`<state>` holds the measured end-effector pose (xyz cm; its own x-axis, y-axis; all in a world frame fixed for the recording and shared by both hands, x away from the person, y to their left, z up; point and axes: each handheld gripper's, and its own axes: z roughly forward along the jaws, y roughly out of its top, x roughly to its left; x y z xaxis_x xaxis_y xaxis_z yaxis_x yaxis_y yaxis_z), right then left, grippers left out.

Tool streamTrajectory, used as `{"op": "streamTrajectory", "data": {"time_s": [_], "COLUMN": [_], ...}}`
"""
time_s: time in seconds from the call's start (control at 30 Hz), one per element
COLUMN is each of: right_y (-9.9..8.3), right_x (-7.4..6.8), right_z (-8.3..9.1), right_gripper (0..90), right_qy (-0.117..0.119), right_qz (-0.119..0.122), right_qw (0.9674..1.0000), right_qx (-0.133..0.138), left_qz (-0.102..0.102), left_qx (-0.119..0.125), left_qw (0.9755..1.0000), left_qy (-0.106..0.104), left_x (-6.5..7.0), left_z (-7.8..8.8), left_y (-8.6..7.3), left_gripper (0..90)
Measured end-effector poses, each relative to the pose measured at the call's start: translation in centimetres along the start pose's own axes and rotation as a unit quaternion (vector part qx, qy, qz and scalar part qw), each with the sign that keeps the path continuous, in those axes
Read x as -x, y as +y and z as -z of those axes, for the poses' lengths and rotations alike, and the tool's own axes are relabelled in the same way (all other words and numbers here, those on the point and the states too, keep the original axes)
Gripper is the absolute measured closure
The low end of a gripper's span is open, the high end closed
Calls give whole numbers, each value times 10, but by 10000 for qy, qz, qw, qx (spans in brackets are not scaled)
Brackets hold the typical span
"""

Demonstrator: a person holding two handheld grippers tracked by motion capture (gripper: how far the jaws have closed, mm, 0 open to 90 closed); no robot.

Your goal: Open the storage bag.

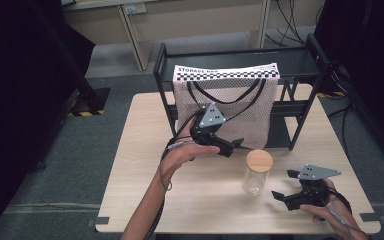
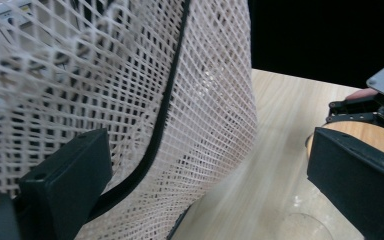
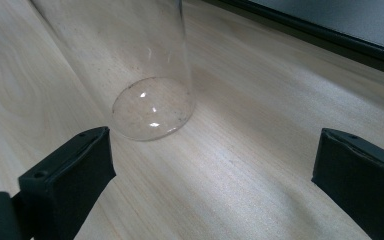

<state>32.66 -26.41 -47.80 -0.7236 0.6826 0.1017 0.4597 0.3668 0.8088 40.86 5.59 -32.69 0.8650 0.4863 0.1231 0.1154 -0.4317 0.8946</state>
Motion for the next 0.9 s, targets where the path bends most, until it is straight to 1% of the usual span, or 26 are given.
{"op": "streamTrajectory", "data": {"time_s": [0.2,0.27,0.3,0.33,0.37,0.4,0.57,0.6,0.77,0.9], "right_y": [0,-1,-1,-1,0,0,0,0,0,0], "right_x": [1,1,0,0,0,0,1,1,0,0], "right_z": [0,0,0,0,0,0,1,1,0,0], "right_gripper": [31,31,31,31,31,31,31,31,31,31], "right_qy": [4,4,7,3,3,4,-3,-3,4,9], "right_qz": [-8,-6,-10,-7,-3,-3,-16,-16,-19,-20], "right_qw": [10000,10000,10000,10000,10000,10000,10000,10000,10000,10000], "right_qx": [0,-3,2,2,2,4,10,10,5,2], "left_qz": [-6,-49,-99,-99,-129,-129,-259,-263,-264,-302], "left_qx": [93,85,82,82,106,106,109,157,174,217], "left_qw": [9999,9999,9998,9998,9996,9996,9992,9989,9988,9983], "left_qy": [-116,-134,-174,-174,-227,-227,-280,-347,-385,-454], "left_x": [7,11,15,15,19,19,27,30,32,37], "left_z": [7,9,11,11,13,13,18,21,23,27], "left_y": [-4,-5,-5,-5,-5,-5,-4,-4,-3,-2], "left_gripper": [33,31,30,29,29,28,22,22,20,19]}}
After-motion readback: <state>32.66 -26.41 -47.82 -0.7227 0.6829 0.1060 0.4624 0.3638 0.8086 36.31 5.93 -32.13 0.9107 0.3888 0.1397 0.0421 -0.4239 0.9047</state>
